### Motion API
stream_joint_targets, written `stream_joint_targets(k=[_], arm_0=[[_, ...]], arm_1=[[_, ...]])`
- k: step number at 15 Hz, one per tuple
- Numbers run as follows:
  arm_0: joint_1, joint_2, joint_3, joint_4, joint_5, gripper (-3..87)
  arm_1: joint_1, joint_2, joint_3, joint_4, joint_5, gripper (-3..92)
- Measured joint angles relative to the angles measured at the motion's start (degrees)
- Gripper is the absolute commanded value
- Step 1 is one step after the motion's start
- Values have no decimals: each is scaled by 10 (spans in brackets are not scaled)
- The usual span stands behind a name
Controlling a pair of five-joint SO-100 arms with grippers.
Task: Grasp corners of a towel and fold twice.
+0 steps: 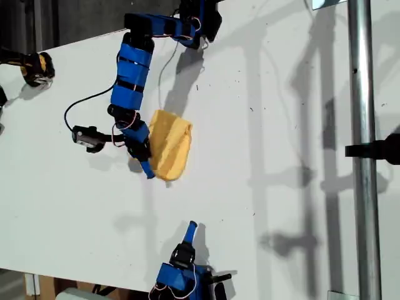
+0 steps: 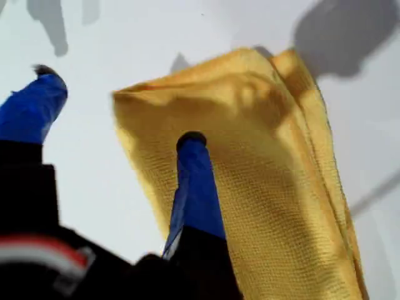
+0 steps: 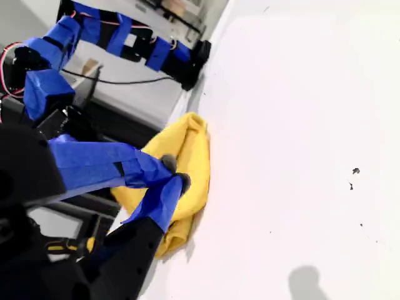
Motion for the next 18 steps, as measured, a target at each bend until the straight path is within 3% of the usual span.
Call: stream_joint_targets(k=[1, 4, 7, 8, 9, 14, 16, 18], arm_0=[[0, 0, 0, 0, 0, 0], [0, 0, 0, -2, 0, 9], [-5, 0, 4, -2, 0, 15], [-10, 0, 8, -2, 0, 15], [-13, 0, 10, -2, 0, 17], [-32, 0, 54, -28, -2, 79], [-32, 0, 69, -42, -13, 81], [-50, 0, 74, -38, -18, 81]], arm_1=[[1, 32, 0, 9, 0, 94], [14, 178, 39, 67, 0, 81], [59, 393, 210, 130, 0, 72], [60, 483, 281, 144, 5, -1], [54, 576, 358, 159, 21, -1], [-27, 1043, 798, 228, 200, -2], [-58, 1165, 889, 294, 258, -2], [-62, 1181, 958, 307, 321, 113]])
